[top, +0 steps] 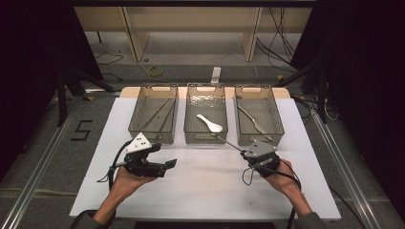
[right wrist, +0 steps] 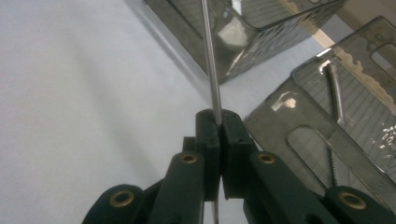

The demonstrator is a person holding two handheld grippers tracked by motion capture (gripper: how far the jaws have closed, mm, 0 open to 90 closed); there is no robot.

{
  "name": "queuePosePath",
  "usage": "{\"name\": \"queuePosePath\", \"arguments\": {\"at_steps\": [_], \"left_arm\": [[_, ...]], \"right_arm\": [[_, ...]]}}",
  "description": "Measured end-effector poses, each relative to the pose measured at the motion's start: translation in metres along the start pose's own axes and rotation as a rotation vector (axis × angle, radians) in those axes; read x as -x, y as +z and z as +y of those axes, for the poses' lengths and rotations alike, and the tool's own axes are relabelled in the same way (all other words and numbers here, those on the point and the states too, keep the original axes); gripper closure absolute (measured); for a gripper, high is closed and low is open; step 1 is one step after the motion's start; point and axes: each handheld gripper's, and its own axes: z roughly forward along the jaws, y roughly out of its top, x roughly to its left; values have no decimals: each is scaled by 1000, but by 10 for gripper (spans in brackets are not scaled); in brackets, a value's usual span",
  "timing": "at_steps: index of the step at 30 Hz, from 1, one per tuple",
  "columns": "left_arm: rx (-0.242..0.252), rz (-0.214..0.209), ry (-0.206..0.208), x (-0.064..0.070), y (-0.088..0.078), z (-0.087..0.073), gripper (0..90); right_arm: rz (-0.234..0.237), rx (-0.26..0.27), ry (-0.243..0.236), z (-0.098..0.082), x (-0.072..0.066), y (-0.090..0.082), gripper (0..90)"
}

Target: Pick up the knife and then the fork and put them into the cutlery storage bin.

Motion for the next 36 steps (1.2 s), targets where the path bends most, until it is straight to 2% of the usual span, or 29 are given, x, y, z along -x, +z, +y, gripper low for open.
{"name": "queuePosePath", "arguments": {"at_steps": [10,21,28,36], "left_arm": [[13,17,-3,-2,-1,-1,152],[41,33,-1,-3,-4,-1,152],[52,36,-9,-5,-6,-1,152],[73,35,-24,-6,-7,0,152]], "right_arm": [[-35,17,144,9,39,-6,880],[-52,37,259,39,84,0,879],[-67,15,331,50,112,14,879],[-70,-45,411,51,133,41,879]]}}
